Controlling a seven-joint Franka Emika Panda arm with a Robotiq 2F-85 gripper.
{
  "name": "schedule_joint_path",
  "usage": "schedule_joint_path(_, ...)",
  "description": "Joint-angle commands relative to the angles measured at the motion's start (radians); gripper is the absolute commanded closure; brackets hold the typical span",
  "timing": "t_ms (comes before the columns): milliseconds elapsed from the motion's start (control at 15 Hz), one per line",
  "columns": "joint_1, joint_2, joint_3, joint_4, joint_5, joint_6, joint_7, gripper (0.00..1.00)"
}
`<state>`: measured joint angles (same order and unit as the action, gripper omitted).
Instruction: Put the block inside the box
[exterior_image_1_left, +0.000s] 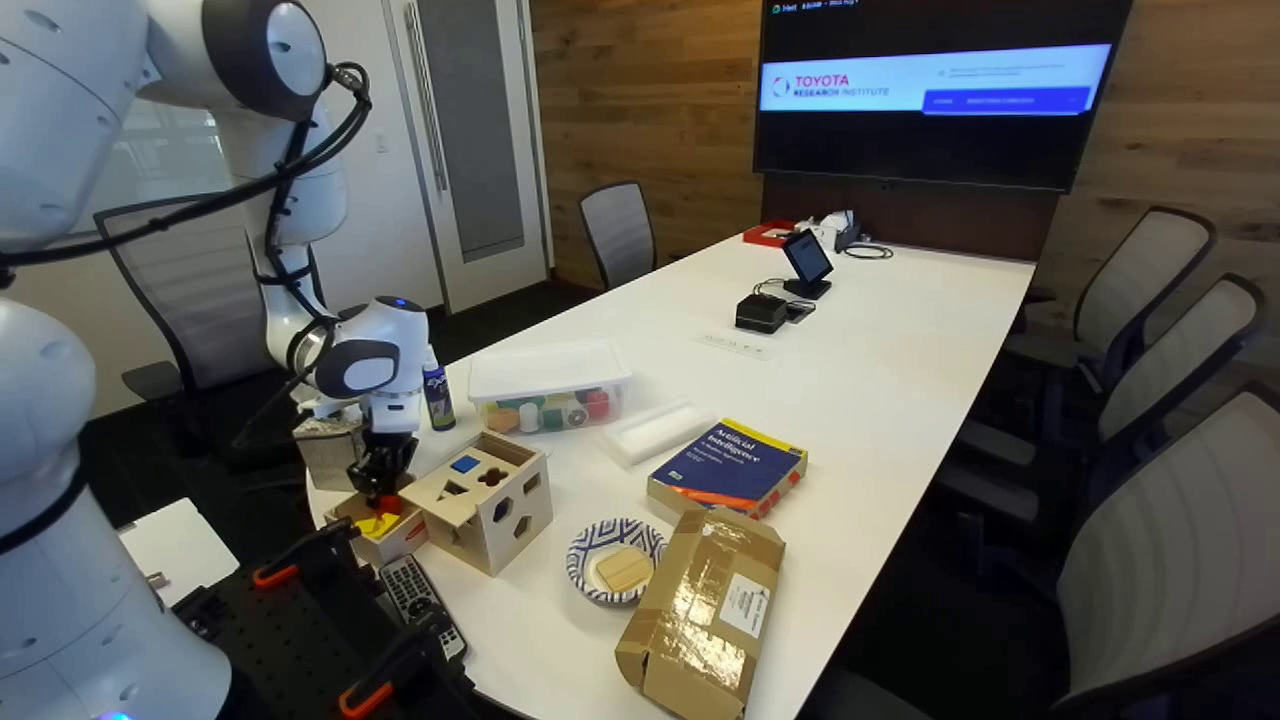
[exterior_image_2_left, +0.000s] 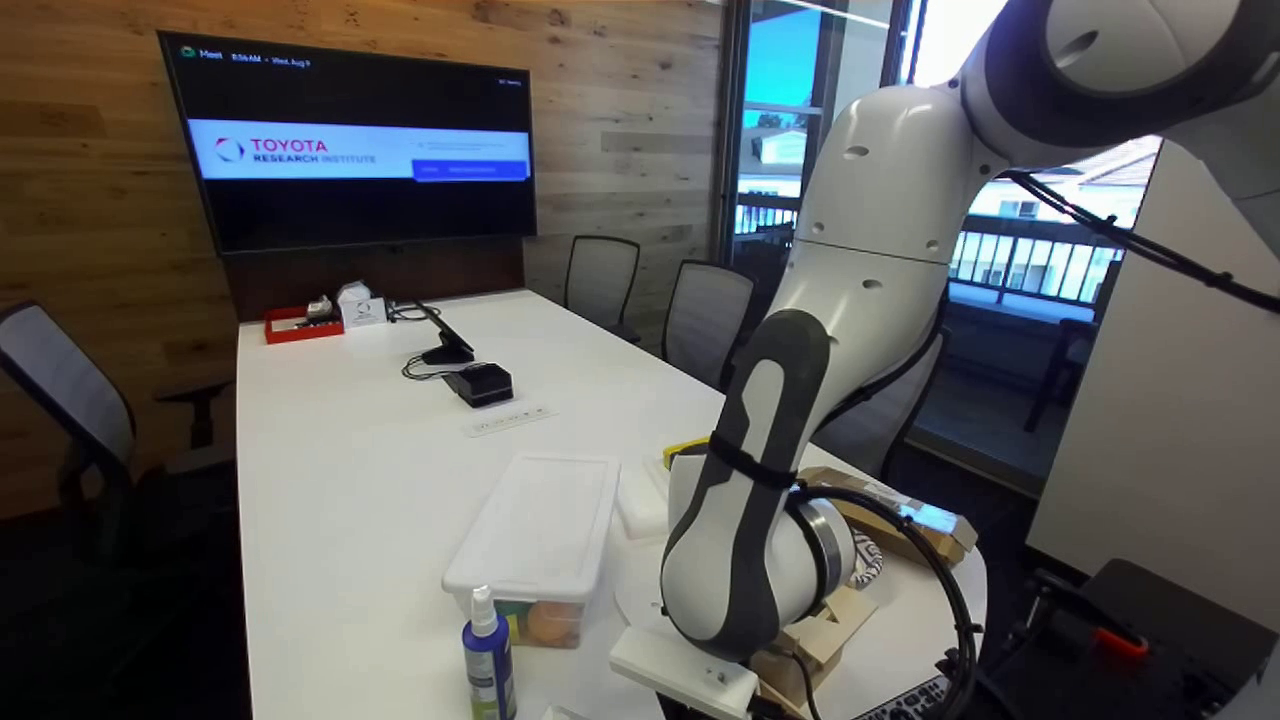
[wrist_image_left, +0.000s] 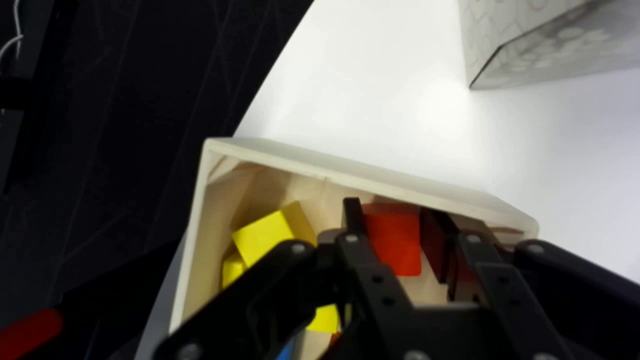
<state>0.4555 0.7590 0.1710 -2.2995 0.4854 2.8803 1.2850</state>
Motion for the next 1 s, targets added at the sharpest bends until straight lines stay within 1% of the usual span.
schedule_joint_path(0, 0.018, -0.036, 0.0, -0.041, -0.019, 0.008, 0.049, 0.92)
schedule_joint_path(200, 0.047, -0.086, -0.009, -0.087, -0.023, -0.005, 0.077, 0.92)
schedule_joint_path(467, 0.1, -0.157, -0.027, -0.153, -0.046, -0.007, 0.15, 0.92)
schedule_joint_path(600, 0.127, -0.203, -0.043, -0.188, -0.074, -0.007, 0.19, 0.92)
schedule_joint_path(733, 0.156, -0.258, -0.073, -0.226, -0.116, -0.016, 0.234, 0.92)
schedule_joint_path(867, 0.163, -0.318, -0.096, -0.263, -0.161, -0.027, 0.255, 0.92)
schedule_joint_path(933, 0.155, -0.346, -0.1, -0.279, -0.181, -0.029, 0.255, 0.92)
